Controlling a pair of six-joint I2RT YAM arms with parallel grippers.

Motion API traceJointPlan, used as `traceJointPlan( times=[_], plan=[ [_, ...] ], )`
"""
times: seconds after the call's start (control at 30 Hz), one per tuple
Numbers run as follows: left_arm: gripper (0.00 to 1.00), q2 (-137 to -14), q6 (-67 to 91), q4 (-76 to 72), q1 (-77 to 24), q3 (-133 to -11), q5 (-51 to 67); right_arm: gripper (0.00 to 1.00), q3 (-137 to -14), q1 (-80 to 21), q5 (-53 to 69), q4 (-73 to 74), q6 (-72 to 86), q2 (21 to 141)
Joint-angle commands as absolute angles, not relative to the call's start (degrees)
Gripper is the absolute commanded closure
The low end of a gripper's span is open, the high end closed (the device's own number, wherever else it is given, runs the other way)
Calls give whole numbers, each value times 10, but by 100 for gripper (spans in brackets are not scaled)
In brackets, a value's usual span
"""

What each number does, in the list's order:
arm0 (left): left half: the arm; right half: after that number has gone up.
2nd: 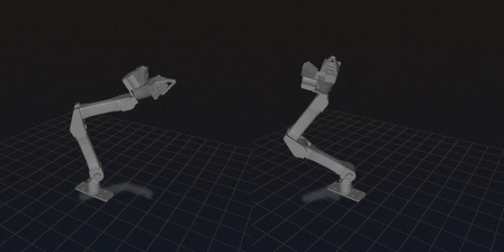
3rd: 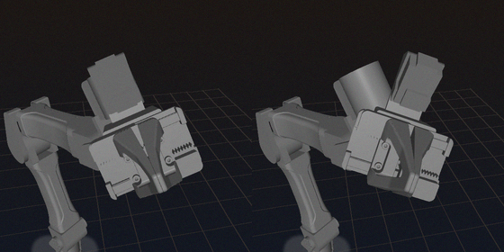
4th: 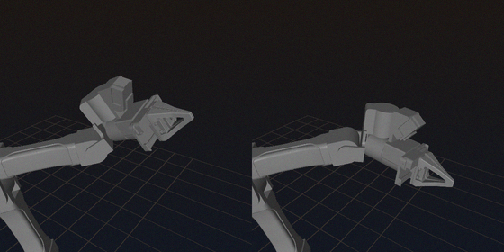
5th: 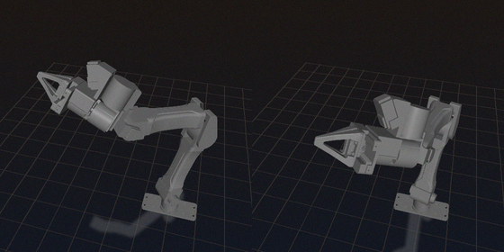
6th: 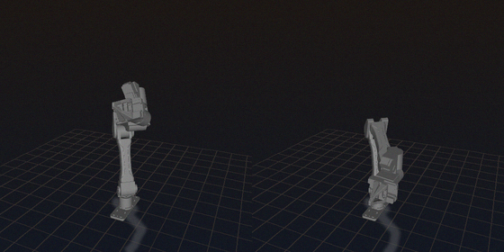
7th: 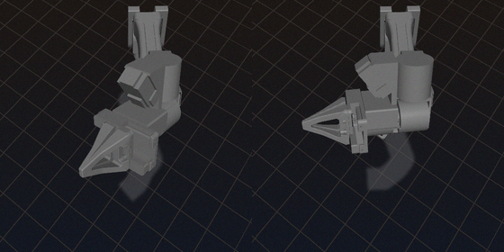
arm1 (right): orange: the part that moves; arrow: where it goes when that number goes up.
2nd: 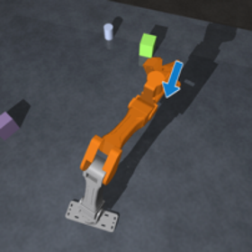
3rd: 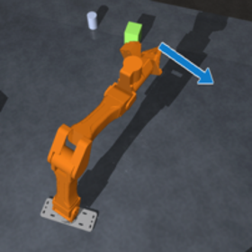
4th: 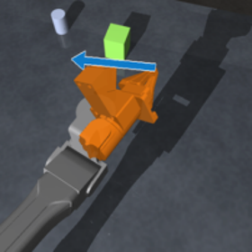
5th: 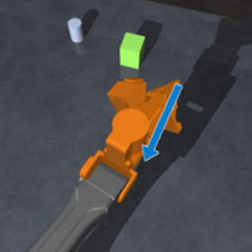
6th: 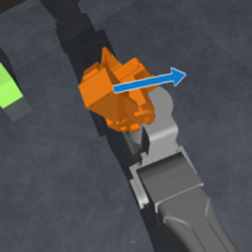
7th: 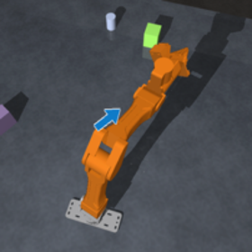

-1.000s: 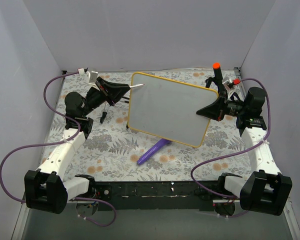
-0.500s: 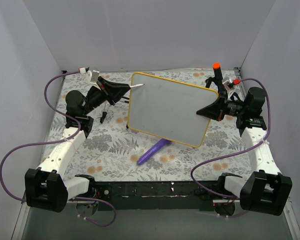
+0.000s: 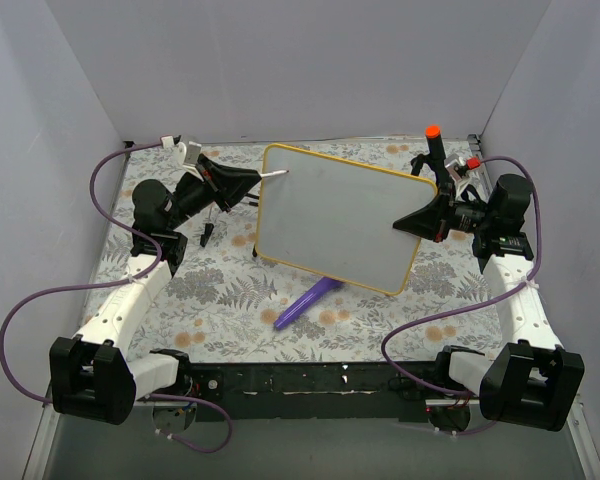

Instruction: Write a sentence on the whiteboard

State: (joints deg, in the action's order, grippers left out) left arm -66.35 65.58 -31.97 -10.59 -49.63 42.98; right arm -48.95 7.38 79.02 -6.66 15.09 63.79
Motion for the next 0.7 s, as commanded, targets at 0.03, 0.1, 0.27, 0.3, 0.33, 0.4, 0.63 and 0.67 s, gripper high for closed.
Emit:
traceJointPlan(
  times=[0.03,0.1,0.27,0.3,0.33,0.4,0.63,0.67],
  plan=[
    [100,-660,635,-301,-102,-513,431,99,-500,70,824,-118,167,618],
    [100,-659,633,-294,-102,-512,430,99,-500,70,824,-118,167,618],
    [100,-658,627,-288,-102,-510,430,99,-499,70,824,-119,168,620],
    [100,-659,627,-287,-102,-508,430,99,-499,70,824,-119,169,620],
    [100,-658,627,-287,-102,-506,431,99,-500,70,824,-119,168,618],
    [100,-657,626,-284,-102,-502,433,99,-499,70,824,-119,168,620],
    [100,-648,623,-277,-101,-483,437,99,-499,70,824,-120,170,620],
    [100,-646,623,-276,-102,-478,438,99,-499,70,824,-120,169,619]
  ],
)
